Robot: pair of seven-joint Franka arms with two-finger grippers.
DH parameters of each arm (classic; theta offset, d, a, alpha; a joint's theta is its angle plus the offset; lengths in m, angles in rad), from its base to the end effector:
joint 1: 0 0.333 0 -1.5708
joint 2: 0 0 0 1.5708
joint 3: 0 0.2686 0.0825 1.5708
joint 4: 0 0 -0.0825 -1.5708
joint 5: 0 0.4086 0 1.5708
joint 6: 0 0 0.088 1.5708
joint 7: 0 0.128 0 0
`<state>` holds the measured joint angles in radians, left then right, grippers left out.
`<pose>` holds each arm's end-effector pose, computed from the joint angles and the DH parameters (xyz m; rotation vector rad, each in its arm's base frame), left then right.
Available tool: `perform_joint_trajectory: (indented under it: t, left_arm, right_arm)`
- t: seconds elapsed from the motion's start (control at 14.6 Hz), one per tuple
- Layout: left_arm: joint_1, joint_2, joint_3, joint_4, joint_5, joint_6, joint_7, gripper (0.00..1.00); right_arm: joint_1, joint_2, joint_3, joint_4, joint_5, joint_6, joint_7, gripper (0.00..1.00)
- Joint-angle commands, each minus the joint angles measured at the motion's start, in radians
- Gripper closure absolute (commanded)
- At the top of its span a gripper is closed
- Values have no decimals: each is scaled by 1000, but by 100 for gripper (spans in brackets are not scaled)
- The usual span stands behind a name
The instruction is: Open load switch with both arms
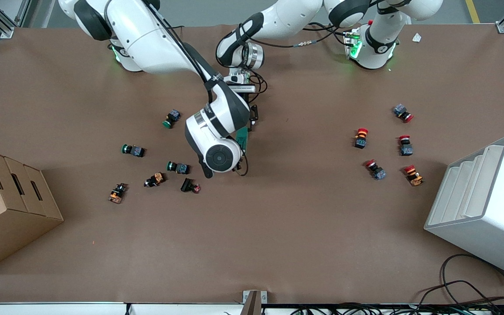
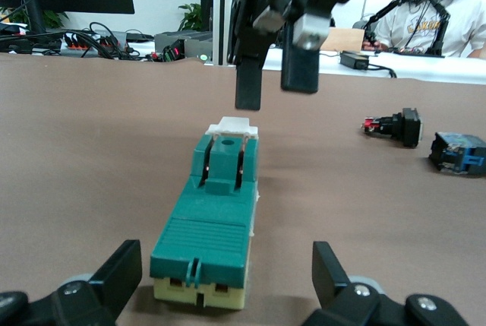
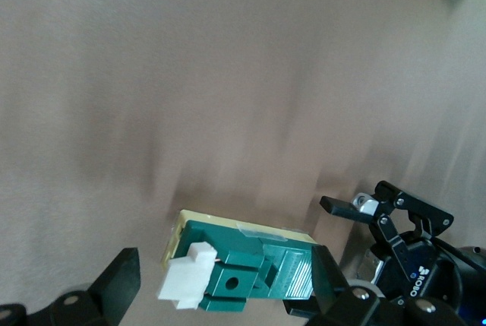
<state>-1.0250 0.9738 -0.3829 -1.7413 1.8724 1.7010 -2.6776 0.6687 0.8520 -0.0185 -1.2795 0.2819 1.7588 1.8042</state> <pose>0.1973 -0.5650 -0.0002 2.4647 0.0752 1.8507 0.5248 0.4396 0.1524 2.2918 -1.6634 -0.5168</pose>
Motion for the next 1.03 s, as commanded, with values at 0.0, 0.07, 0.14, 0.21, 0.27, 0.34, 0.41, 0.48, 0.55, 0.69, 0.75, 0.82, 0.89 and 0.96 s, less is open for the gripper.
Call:
perform_joint_trajectory:
  t: [0.0, 0.07, 0.14, 0.21, 0.27, 0.34, 0.41, 0.48, 0.55, 0.69, 0.75, 0.82, 0.89, 0.96]
  left_arm:
    - [-24, 31, 38, 19, 30, -18, -19, 1]
    - [-27, 34, 42, 19, 45, -18, -19, 1]
    - [-27, 34, 52, 17, 54, -18, -15, 1]
    - [-27, 37, 53, 17, 59, -18, -8, 1]
    - [-27, 39, 61, 17, 59, -18, 7, 1]
    - [-29, 48, 70, 19, 63, -18, 21, 1]
    - [-29, 60, 75, 19, 83, -18, 24, 1]
    - [-29, 62, 73, 19, 91, -18, 25, 1]
    - [-32, 62, 73, 19, 90, -18, 28, 1]
    - [-46, 63, 73, 16, 77, -18, 27, 1]
    - [-46, 63, 73, 13, 77, -18, 27, 1]
    - [-46, 63, 73, 11, 77, -18, 27, 1]
    - [-46, 63, 73, 9, 77, -18, 21, 1]
    - [-46, 63, 72, 9, 79, -18, 19, 1]
  right_arm:
    - [12, 12, -3, -9, 20, 11, 29, 0]
    - [17, 13, -3, -9, 20, 11, 43, 0]
    - [19, 15, -3, -9, 22, 8, 53, 0]
    - [25, 15, -3, -9, 22, 1, 69, 0]
    - [29, 10, -1, -8, 23, -4, 82, 0]
    - [29, 9, 8, -6, 23, -19, 89, 0]
    - [28, 7, 11, 0, 25, -60, 87, 0]
    - [26, 2, 12, 2, 25, -96, 84, 0]
    - [26, -7, 17, 3, 25, -120, 83, 0]
    - [20, -13, 41, 3, 25, -146, 87, 0]
    - [19, -21, 51, 3, 25, -163, 87, 0]
    - [20, -25, 51, 3, 25, -185, 87, 0]
    - [22, -28, 52, 3, 25, -202, 89, 0]
    - [25, -33, 54, 3, 25, -214, 89, 0]
